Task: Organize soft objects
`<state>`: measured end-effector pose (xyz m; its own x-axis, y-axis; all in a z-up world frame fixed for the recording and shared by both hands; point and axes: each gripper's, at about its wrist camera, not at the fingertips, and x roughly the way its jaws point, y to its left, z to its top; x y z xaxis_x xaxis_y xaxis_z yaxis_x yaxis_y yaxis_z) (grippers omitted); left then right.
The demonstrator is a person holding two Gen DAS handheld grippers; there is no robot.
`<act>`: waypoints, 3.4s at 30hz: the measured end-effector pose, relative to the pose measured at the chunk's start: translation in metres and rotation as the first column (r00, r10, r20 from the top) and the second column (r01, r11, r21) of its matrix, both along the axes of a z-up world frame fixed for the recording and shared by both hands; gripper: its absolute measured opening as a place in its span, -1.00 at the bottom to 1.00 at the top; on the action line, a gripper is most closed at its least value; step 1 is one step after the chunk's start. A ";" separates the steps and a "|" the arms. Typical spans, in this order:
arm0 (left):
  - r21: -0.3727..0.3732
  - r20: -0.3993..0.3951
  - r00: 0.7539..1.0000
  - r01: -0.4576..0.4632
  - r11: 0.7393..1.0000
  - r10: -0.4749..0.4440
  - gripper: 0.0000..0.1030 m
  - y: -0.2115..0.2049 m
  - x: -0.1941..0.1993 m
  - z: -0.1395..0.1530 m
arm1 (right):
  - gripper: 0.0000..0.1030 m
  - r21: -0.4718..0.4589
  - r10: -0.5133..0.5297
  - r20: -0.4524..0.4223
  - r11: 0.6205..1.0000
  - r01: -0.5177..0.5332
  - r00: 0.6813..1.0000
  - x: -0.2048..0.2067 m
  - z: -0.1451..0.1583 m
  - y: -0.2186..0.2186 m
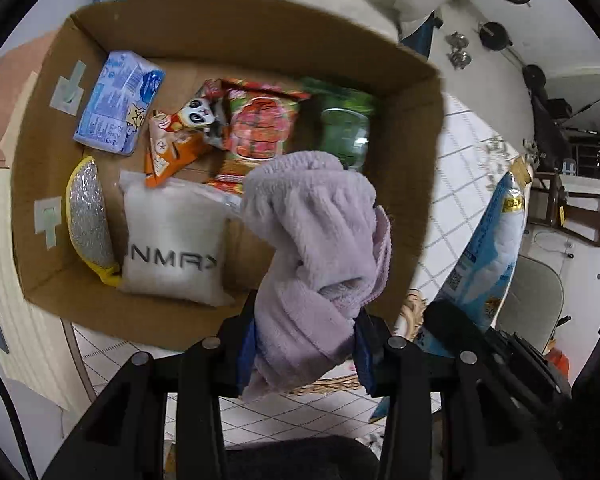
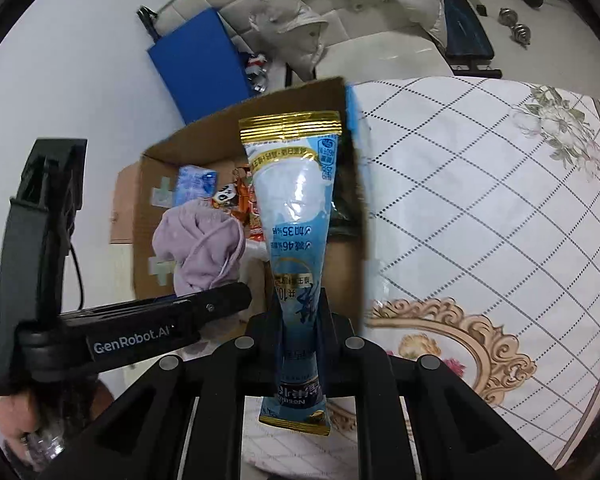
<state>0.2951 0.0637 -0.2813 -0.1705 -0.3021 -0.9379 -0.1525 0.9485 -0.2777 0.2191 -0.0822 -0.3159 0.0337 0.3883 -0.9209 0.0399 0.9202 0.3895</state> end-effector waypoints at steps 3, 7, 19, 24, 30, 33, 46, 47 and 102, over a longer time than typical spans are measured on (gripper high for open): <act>-0.014 -0.039 0.999 0.007 1.000 -0.008 -0.28 0.005 0.007 -0.020 | -0.73 -0.035 -0.003 -0.036 0.999 0.002 0.999 0.006 -0.020 0.022; -0.030 -0.090 0.995 0.044 0.999 -0.047 -0.26 0.000 0.012 -0.039 | -0.73 -0.104 -0.004 -0.058 0.995 -0.002 0.998 0.015 -0.044 0.036; -0.057 -0.147 0.987 0.057 0.997 -0.064 0.46 0.008 0.009 -0.066 | 0.07 -0.174 0.050 -0.152 0.982 -0.077 0.987 0.031 -0.076 0.034; -0.076 -0.126 0.991 0.045 0.996 -0.055 0.55 0.018 0.005 -0.055 | 0.26 -0.176 0.060 -0.128 0.981 -0.082 0.990 0.034 -0.065 0.032; -0.051 -0.074 0.996 0.046 0.998 -0.050 0.55 0.041 -0.001 -0.027 | 0.26 -0.201 0.057 -0.111 0.977 -0.078 0.992 0.030 -0.054 0.033; -0.012 -0.030 0.998 0.050 0.999 -0.050 0.61 0.046 0.003 -0.024 | 0.65 -0.226 0.065 -0.089 0.970 -0.084 0.994 0.024 -0.046 0.034; 0.226 0.221 0.971 0.038 0.973 -0.089 0.94 0.060 -0.048 0.024 | 1.00 -0.307 0.101 -0.009 0.947 -0.099 0.995 -0.020 -0.023 0.046; 0.231 0.229 0.970 0.033 0.972 -0.087 0.94 0.061 -0.052 0.027 | 1.00 -0.309 0.098 -0.003 0.947 -0.094 0.995 -0.024 -0.020 0.046; 0.297 0.726 0.676 -0.136 0.945 -0.131 0.95 0.033 -0.248 0.291 | 1.00 -0.328 0.086 0.552 0.937 0.120 0.829 -0.232 0.295 0.021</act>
<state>0.0470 0.0965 0.0098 0.6056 0.0172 -0.7956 -0.0305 0.9995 -0.0017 -0.0127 -0.0615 -0.0212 0.5771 0.0555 -0.8148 -0.0687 0.9975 0.0194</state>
